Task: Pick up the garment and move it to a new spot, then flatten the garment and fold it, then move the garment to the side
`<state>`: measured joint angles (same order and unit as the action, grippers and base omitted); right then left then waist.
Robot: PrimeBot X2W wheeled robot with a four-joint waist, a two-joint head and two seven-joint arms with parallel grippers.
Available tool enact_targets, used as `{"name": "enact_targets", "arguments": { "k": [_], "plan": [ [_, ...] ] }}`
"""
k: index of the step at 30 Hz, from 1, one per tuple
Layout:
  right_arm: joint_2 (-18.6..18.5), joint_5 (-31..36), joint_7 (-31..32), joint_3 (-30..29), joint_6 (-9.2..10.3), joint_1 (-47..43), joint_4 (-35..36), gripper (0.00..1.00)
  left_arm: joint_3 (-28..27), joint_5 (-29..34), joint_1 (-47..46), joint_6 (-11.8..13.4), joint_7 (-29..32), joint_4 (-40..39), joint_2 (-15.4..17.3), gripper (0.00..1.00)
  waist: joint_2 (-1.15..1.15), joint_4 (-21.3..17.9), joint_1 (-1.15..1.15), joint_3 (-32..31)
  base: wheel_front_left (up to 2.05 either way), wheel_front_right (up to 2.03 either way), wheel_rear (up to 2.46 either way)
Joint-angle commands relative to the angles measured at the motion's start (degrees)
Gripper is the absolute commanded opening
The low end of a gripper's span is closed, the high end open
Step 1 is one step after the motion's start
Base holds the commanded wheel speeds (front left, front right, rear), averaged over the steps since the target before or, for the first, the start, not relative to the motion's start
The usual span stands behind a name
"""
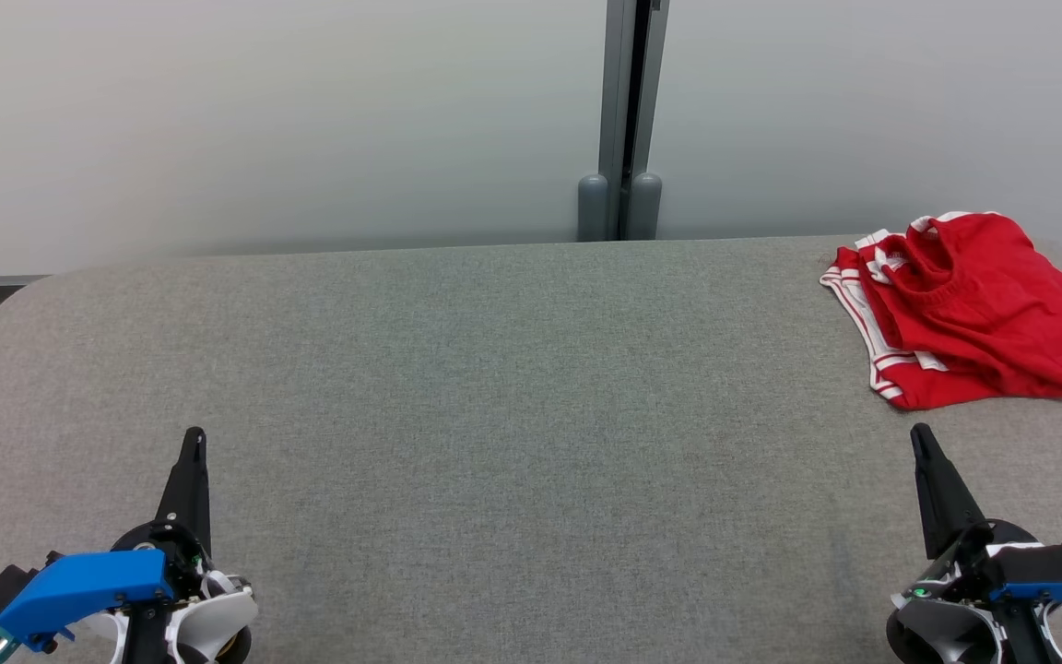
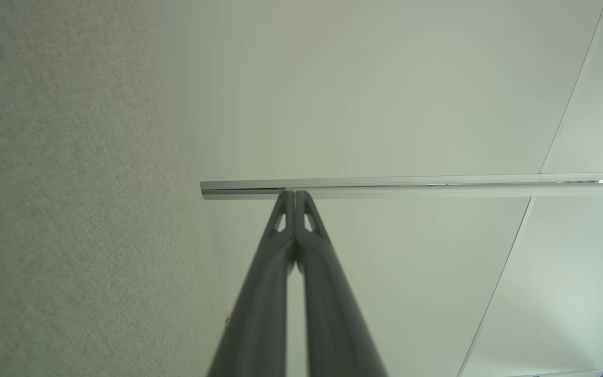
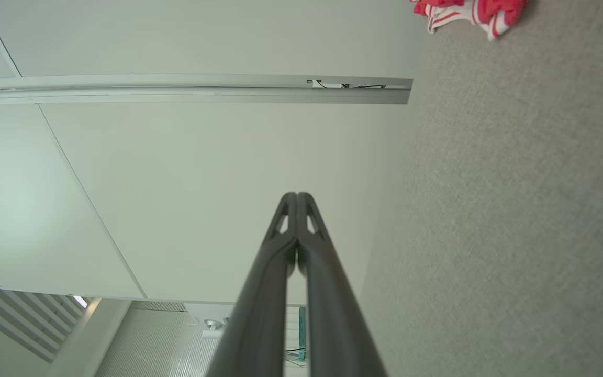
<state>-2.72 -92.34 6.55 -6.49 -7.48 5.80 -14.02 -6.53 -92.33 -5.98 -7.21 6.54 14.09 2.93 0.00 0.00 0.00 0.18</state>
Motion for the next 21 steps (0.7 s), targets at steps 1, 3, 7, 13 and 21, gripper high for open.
{"name": "enact_targets", "arguments": {
  "k": [1, 3, 7, 13, 21],
  "plan": [
    [-0.3, -0.1, 0.1, -0.1, -0.02, 0.8, -0.1, 0.00, -0.1, -0.2, -0.5, -0.5, 0.2, 0.0, -0.1, 0.00, 0.00, 0.0, 0.00, 0.0, 0.00, 0.00, 0.00],
    [-0.3, -0.1, 0.1, -0.1, -0.02, 0.8, -0.1, 0.00, -0.1, -0.2, -0.5, -0.5, 0.2, 0.0, -0.1, 0.00, 0.00, 0.0, 0.00, 0.0, 0.00, 0.00, 0.00],
    [-0.3, -0.1, 0.1, -0.1, -0.02, 0.8, -0.1, 0.00, -0.1, -0.2, -0.5, -0.5, 0.2, 0.0, -0.1, 0.00, 0.00, 0.0, 0.00, 0.0, 0.00, 0.00, 0.00],
    [-0.3, -0.1, 0.1, -0.1, -0.02, 0.8, -0.1, 0.00, -0.1, -0.2, -0.5, -0.5, 0.2, 0.0, -0.1, 0.00, 0.00, 0.0, 0.00, 0.0, 0.00, 0.00, 0.00],
    [-0.3, -0.2, 0.1, -0.1, -0.02, 0.8, -0.1, 0.00, -0.1, -0.2, -0.5, -0.5, 0.2, 0.0, -0.1, 0.00, 0.00, 0.0, 0.00, 0.0, 0.00, 0.00, 0.00]
  ]
}}
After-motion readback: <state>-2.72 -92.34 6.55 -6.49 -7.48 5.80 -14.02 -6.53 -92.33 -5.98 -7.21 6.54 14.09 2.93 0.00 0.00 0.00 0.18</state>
